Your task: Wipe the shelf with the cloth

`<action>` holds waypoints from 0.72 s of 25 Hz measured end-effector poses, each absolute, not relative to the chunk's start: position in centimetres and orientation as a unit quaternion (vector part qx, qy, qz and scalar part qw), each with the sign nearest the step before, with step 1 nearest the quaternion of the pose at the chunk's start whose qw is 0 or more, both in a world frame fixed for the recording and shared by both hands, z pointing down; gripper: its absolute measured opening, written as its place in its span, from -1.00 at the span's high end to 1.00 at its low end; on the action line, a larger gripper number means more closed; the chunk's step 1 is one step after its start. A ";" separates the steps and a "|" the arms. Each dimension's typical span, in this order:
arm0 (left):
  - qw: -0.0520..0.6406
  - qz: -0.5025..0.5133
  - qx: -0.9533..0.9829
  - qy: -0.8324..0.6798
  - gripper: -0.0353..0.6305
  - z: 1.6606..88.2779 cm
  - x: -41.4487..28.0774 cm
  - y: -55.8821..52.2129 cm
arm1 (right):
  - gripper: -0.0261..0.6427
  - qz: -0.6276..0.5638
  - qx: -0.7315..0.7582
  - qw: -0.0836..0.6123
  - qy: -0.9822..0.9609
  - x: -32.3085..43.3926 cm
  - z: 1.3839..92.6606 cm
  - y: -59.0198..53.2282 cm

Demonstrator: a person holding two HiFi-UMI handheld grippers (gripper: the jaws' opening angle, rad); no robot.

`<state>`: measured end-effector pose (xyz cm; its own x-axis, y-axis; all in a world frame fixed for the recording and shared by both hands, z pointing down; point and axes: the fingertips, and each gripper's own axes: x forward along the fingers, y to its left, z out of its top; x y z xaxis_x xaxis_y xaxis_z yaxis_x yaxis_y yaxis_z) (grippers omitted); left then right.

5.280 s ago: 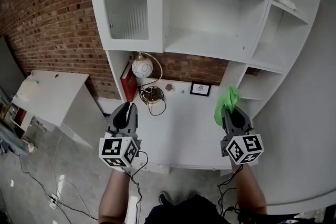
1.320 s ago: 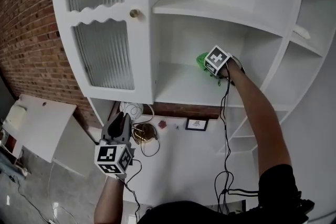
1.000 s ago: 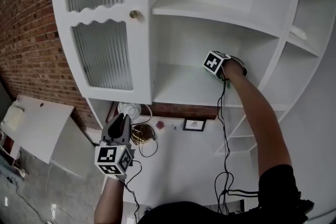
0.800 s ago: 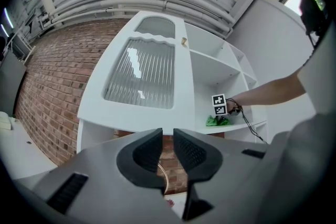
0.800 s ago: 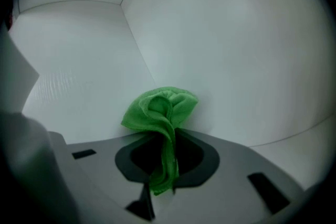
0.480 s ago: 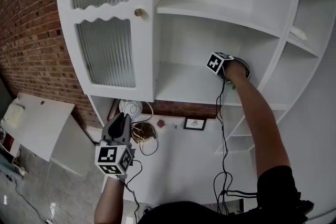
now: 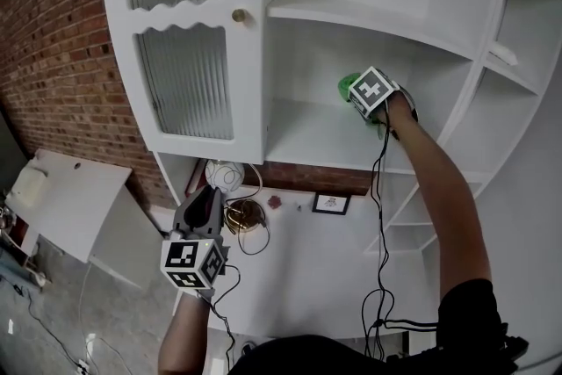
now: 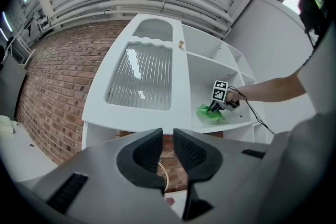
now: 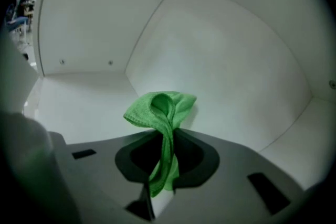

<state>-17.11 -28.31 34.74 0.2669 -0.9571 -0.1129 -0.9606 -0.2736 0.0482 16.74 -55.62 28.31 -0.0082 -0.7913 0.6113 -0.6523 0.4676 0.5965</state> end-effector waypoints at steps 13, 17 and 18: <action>0.028 0.056 -0.742 0.667 0.71 33.9 -22.9 -23.6 | 0.77 0.122 0.362 0.218 -0.898 1.0 26.0 -53.4; 0.029 0.050 -0.730 0.681 0.71 34.1 -24.1 -22.3 | 0.77 0.186 0.304 0.196 -0.913 -3.4 27.4 -52.5; 0.028 0.049 -0.727 0.685 0.70 34.2 -24.4 -22.0 | 0.77 0.191 0.297 0.205 -0.913 -4.2 28.0 -52.4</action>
<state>-24.41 -21.96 34.17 0.0575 -0.9924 -0.1090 -0.9978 -0.0607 0.0255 -4.17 -52.43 27.97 -0.7392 -0.4647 0.4875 -0.6213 0.7499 -0.2272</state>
